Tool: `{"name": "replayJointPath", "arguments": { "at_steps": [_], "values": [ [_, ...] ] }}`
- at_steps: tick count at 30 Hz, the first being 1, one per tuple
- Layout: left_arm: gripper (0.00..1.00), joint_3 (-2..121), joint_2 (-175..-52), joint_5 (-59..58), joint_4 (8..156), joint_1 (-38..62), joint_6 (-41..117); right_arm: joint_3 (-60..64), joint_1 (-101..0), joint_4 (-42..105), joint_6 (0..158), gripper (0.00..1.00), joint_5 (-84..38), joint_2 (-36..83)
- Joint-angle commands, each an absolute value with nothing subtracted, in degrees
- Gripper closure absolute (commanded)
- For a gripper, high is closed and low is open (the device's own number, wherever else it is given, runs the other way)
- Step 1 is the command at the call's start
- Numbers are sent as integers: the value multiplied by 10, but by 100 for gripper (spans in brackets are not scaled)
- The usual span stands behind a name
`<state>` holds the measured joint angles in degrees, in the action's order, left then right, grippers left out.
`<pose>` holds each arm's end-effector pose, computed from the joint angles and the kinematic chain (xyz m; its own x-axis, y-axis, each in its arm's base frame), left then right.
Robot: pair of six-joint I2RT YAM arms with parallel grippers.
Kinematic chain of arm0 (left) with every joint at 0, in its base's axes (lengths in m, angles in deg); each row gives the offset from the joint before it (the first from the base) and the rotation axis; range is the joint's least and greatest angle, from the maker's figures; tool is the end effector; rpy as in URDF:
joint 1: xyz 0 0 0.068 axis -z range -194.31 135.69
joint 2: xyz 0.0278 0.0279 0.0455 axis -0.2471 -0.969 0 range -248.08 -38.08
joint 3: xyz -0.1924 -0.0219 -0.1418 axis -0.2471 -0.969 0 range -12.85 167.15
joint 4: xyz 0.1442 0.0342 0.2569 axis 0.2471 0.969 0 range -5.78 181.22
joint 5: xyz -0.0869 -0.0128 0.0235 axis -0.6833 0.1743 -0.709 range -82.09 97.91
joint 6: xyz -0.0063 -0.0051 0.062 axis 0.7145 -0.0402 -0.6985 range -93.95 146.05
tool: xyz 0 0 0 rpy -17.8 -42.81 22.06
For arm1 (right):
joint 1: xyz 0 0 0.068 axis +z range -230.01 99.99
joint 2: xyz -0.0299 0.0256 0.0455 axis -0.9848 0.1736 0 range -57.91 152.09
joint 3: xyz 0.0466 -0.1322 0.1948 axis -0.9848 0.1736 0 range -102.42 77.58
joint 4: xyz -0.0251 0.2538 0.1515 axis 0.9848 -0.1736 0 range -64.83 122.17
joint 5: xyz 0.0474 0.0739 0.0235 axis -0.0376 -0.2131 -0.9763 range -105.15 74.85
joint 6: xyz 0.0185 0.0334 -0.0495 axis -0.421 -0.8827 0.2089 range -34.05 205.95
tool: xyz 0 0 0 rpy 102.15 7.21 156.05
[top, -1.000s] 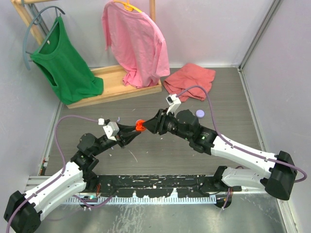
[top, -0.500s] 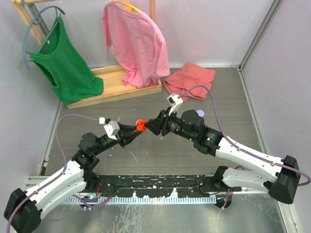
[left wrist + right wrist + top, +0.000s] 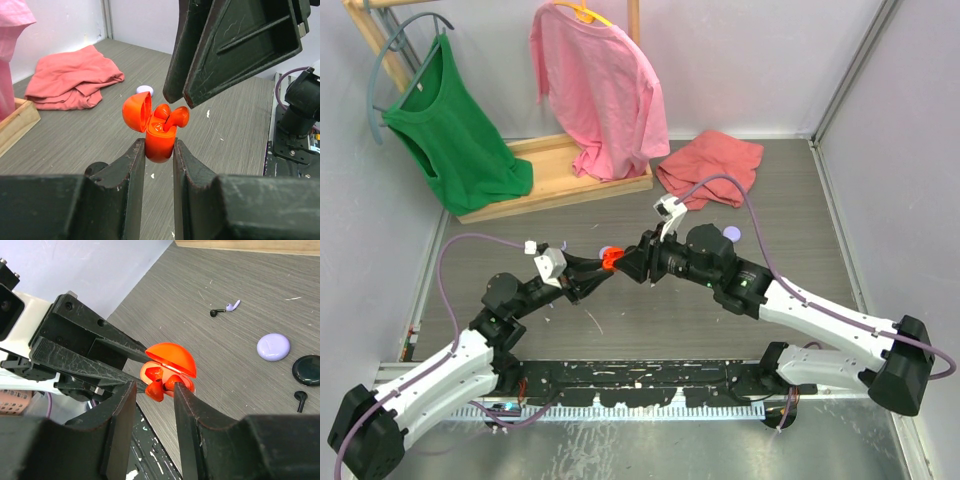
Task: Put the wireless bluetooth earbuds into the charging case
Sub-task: Place the earbud in the charging case.
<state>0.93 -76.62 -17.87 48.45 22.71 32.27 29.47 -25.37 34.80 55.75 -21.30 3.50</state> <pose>0.1763 -0.1588 0.2154 0.0560 -0.1644 -0.9848 0.8943 0.4469 -0.0238 0.1798 0.2621 0.2863 -0.5310 0.1158 -0.8394 -0.6996 0.4991 0.5114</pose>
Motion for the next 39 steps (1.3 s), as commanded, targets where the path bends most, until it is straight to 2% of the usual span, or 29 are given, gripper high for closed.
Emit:
{"name": "replayJointPath", "arguments": {
  "at_steps": [1, 19, 35, 39],
  "values": [
    [100, 26, -767, -186, 432, 227, 327, 266, -254, 359, 575, 59, -239, 34],
    [100, 28, -778, -182, 430, 226, 330, 250, -254, 375, 573, 60, -326, 65],
    [100, 24, -783, -187, 432, 227, 330, 239, -254, 405, 570, 56, -311, 80],
    [100, 22, -785, -185, 435, 226, 333, 234, -256, 372, 609, 52, -287, 57]
  ]
}}
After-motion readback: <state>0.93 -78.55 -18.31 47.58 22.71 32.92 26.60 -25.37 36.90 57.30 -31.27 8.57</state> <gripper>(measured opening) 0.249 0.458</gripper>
